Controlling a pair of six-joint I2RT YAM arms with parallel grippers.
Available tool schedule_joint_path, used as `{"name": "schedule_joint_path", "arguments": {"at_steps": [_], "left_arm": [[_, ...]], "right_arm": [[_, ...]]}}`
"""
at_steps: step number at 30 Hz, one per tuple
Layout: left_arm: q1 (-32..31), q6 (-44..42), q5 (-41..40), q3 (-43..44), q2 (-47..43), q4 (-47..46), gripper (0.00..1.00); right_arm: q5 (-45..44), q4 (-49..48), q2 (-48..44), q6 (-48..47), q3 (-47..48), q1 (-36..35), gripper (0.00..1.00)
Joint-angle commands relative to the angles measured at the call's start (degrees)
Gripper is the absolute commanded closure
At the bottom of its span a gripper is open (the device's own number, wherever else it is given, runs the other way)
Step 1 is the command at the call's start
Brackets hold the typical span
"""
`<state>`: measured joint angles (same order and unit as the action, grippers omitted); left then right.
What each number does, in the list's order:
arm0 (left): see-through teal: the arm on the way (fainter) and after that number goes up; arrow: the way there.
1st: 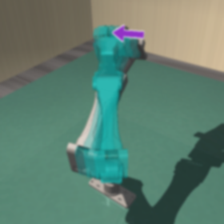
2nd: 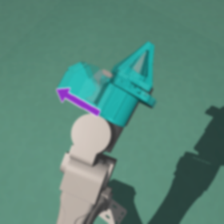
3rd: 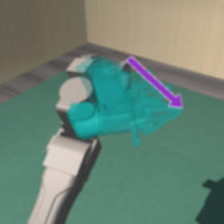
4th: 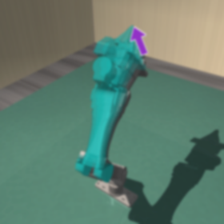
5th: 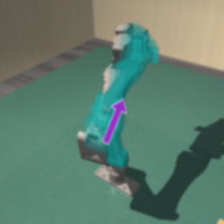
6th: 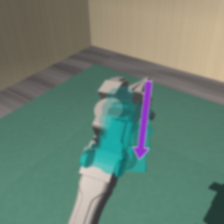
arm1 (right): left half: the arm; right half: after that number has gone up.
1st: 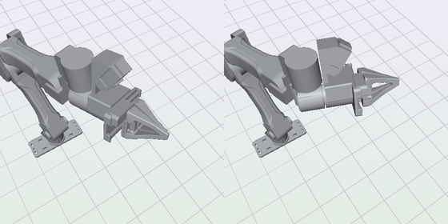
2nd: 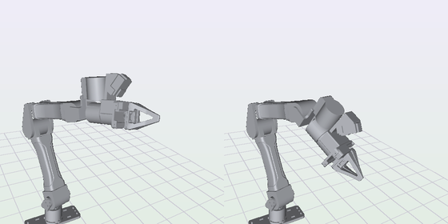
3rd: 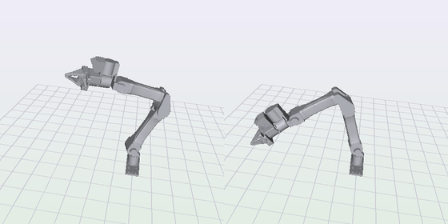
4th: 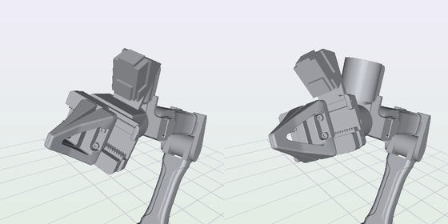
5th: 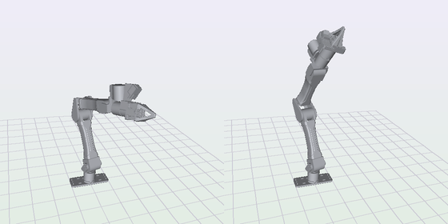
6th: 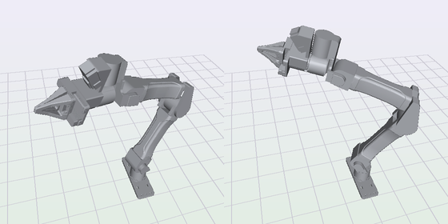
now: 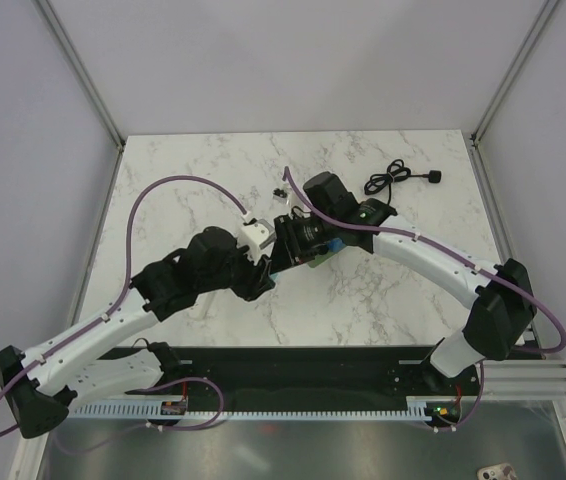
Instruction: Insert the plug
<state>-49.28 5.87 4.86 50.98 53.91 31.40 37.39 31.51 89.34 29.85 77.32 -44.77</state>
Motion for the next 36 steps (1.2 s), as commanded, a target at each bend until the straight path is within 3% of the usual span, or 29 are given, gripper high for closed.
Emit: {"name": "schedule_joint_path", "arguments": {"at_steps": [1, 3, 4, 5, 6, 7, 9, 12, 17, 19, 21, 24, 26, 28, 29, 31, 34, 36], "left_arm": [[-0.38, -2.00, 1.03, 1.05, -2.58, -4.94, 0.98], [-0.38, -2.18, 1.03, 0.79, -3.02, -5.20, 0.96], [-0.29, -2.18, 0.94, 0.70, -3.37, -5.29, 0.91], [-0.38, -1.66, -0.54, 0.52, -3.55, -5.47, 0.68], [-0.38, -1.13, -1.95, 0.44, -3.81, -5.73, 0.59], [-0.38, -0.60, -4.14, 0.35, -3.90, -5.73, 0.51], [-0.38, 1.06, -4.77, 0.35, -4.25, -6.00, 0.23], [-0.38, 5.01, -7.93, 0.44, -5.30, -6.35, 0.05], [-0.12, 11.87, -12.94, 0.61, -4.43, -5.04, 0.07], [1.45, 16.26, -13.47, 1.05, -1.54, -3.81, 0.14], [4.52, 21.97, -12.08, 1.49, 1.44, -1.87, 0.30], [14.35, 30.84, -9.43, 0.35, 2.60, 0.94, 0.39], [26.29, 35.77, -7.86, -1.75, 1.91, 3.57, 0.40], [37.69, 42.80, -9.85, -5.52, -0.63, 7.09, 0.60], [40.81, 45.08, -10.74, -7.11, -1.78, 7.79, 0.65], [47.30, 48.26, -11.54, -10.19, -5.46, 7.63, 0.66], [49.10, 50.29, -16.09, -14.93, -7.24, 7.54, 0.68], [50.93, 51.70, -17.25, -16.17, -6.72, 7.63, 0.75]], "right_arm": [[2.69, -2.50, 0.75, 0.65, -1.38, -0.05, 0.69], [3.83, -2.68, 0.75, 0.56, -1.38, -0.05, 0.77], [5.49, -3.03, 0.75, 0.39, -1.29, -0.05, 0.88], [6.20, -3.12, 0.66, 0.30, -1.29, -0.05, 0.94], [6.64, -3.29, 0.57, 0.13, -1.38, -0.05, 1.00], [6.73, -3.38, 0.40, -0.22, -1.21, -0.05, 1.00], [5.95, -3.73, -0.13, -0.40, -1.21, 0.82, 1.00], [3.58, -4.96, -0.04, -0.32, -1.20, 2.93, 1.00], [0.07, -8.92, 0.22, 1.18, -1.21, 9.96, 1.00], [-1.96, -9.36, -0.04, 1.88, -1.21, 12.76, 1.00], [-4.24, -9.62, -0.74, 2.41, -1.47, 14.36, 1.00], [-6.18, -10.50, -2.59, 2.59, -3.05, 16.29, 1.00], [-6.71, -10.76, -4.08, 2.24, -4.63, 16.39, 1.00], [-6.54, -11.03, -4.87, 1.71, -6.21, 16.47, 1.00], [-6.45, -11.03, -5.49, 1.62, -6.65, 16.47, 1.00], [-6.19, -11.03, -6.02, 1.18, -7.97, 16.47, 1.00], [-6.10, -11.03, -6.90, 0.48, -9.29, 16.56, 1.00], [-6.10, -11.12, -7.42, 0.21, -9.64, 16.47, 1.00]]}}
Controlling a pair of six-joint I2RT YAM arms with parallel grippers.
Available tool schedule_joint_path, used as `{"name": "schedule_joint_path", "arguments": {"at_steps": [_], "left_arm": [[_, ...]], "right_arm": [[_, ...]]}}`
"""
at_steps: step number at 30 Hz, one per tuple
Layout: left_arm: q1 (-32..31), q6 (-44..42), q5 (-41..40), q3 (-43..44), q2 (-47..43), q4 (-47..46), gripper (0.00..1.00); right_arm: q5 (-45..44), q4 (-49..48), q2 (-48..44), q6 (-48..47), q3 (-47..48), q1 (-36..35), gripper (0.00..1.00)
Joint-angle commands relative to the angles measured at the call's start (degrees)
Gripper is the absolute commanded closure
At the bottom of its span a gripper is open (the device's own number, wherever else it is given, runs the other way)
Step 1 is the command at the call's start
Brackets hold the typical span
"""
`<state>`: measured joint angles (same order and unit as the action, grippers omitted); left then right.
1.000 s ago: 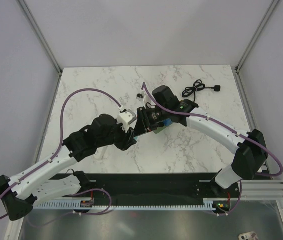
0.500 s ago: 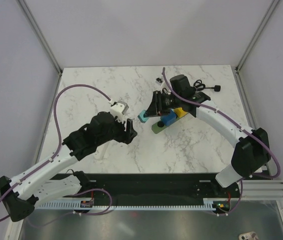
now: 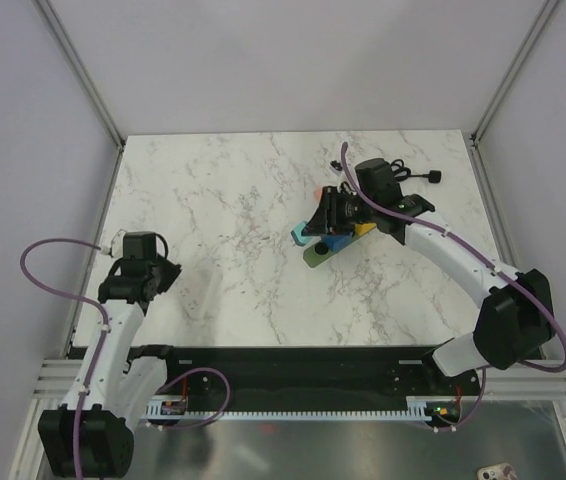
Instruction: Insert the plug
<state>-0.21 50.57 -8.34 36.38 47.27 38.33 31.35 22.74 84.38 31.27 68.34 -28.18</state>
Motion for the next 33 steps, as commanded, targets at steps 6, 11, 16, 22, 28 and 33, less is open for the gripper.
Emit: {"name": "schedule_joint_path", "arguments": {"at_steps": [6, 11, 16, 22, 28, 33], "left_arm": [[3.28, 11.74, -9.75, -2.72, 2.14, 6.14, 0.97], [4.51, 12.28, -13.91, -5.09, 2.73, 2.82, 0.98], [4.95, 13.07, -10.47, -6.14, 9.86, 0.26, 0.98], [4.87, 13.07, -6.09, -8.87, 10.22, -4.31, 0.98], [4.08, 13.94, 4.55, -14.49, 6.97, -11.50, 0.98], [0.92, 14.21, 6.85, -15.21, 4.42, -14.07, 0.98]], "right_arm": [[0.81, -2.35, -3.87, -1.56, -0.92, -0.12, 1.00], [1.52, -2.35, -4.92, -1.56, -1.28, -0.12, 1.00], [3.19, -2.44, -5.19, -1.82, -1.36, -0.12, 1.00], [0.47, -2.26, -5.98, -2.61, -1.10, -0.12, 1.00], [-5.31, -2.26, -5.54, -4.10, -0.40, -1.78, 1.00], [-15.60, -3.23, -4.40, -7.61, 1.36, -11.07, 1.00]]}}
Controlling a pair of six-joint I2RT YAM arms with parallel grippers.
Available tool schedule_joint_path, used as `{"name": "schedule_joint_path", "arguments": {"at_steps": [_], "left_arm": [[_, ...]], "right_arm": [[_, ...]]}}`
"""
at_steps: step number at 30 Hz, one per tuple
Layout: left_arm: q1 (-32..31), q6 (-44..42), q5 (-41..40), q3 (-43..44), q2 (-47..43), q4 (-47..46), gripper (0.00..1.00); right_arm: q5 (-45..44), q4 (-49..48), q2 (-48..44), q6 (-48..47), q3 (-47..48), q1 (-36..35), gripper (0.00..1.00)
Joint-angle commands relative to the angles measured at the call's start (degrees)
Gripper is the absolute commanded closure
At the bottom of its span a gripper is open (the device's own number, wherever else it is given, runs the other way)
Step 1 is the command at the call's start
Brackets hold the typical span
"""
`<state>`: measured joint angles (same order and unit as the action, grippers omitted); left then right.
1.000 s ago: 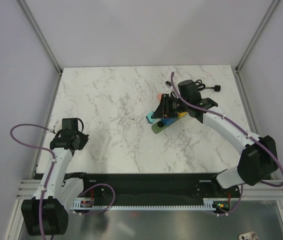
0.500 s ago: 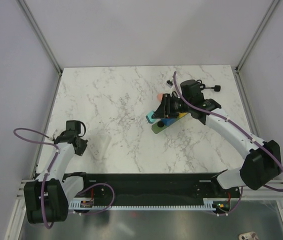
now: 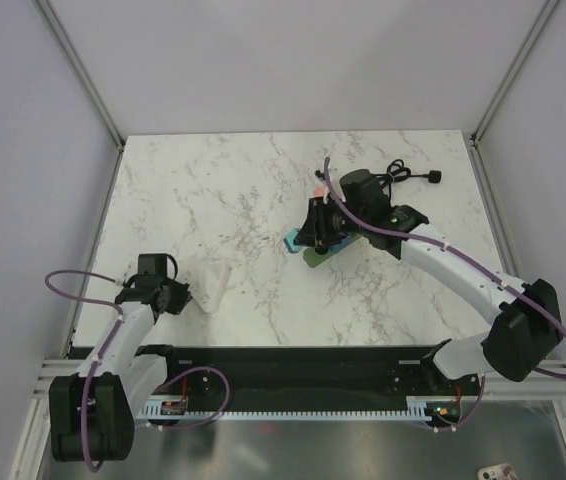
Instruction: Insert the plug
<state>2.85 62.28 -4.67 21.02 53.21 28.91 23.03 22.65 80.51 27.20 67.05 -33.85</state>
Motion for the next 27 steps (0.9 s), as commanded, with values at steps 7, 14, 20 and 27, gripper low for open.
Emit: {"name": "schedule_joint_path", "arguments": {"at_steps": [7, 14, 20, 27], "left_arm": [[-9.36, 0.56, 0.36, 4.82, 3.56, -8.42, 0.98], [-8.05, -2.42, -6.40, 12.19, 2.52, 0.78, 0.98], [9.50, -10.24, 0.60, 22.73, 4.88, 4.32, 0.89], [23.32, -11.39, 16.08, 28.90, 14.28, 3.62, 0.04]], "right_arm": [[-14.49, -10.96, 6.75, -7.06, 4.40, -14.48, 1.00], [-26.26, -12.37, 15.37, -15.76, 14.68, -22.04, 1.00], [-35.50, -10.63, 27.29, -23.24, 26.71, -27.67, 1.00], [-41.22, 0.98, 42.08, -20.79, 46.76, -31.89, 1.00]]}}
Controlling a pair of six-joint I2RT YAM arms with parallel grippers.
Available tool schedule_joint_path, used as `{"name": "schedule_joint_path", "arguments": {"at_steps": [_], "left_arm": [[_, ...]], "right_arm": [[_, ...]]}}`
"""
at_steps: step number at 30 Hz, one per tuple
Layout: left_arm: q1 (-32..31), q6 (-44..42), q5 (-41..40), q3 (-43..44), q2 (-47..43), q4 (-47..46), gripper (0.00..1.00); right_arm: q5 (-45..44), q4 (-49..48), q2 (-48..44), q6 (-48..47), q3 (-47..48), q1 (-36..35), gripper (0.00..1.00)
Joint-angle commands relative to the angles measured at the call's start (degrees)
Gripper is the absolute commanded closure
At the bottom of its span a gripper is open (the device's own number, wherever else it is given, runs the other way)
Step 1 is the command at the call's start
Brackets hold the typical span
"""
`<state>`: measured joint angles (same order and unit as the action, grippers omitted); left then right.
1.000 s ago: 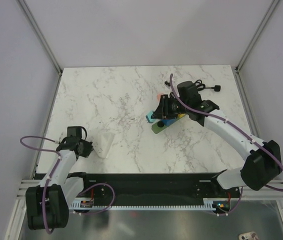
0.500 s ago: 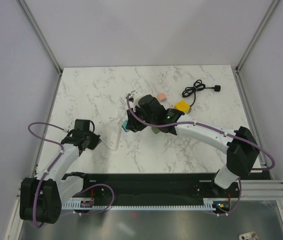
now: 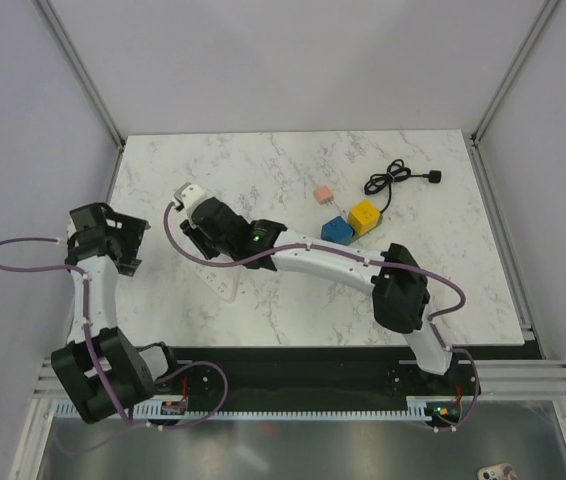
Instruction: Insert the plug
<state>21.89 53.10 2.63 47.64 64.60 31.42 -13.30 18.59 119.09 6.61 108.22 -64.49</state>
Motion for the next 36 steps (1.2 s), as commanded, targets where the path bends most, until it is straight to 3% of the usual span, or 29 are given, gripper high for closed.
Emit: {"name": "schedule_joint_path", "arguments": {"at_steps": [1, 7, 16, 36], "left_arm": [[6.30, -2.39, 10.01, 2.98, 3.77, 0.84, 0.00], [7.64, -5.37, 19.67, 2.38, 12.03, -3.63, 0.00], [7.55, -8.98, 24.26, 0.61, 15.20, -8.22, 0.01], [9.75, -8.36, 21.10, 0.35, 15.91, -6.02, 0.01]], "right_arm": [[-4.89, 6.18, 4.65, 0.15, 8.20, -1.51, 1.00], [-4.98, 9.71, 13.44, 2.44, 15.69, -1.96, 1.00], [-3.58, 12.78, 18.46, 5.60, 19.92, -2.13, 1.00], [-2.96, 17.44, 18.46, 4.29, 23.79, -2.04, 1.00]]}}
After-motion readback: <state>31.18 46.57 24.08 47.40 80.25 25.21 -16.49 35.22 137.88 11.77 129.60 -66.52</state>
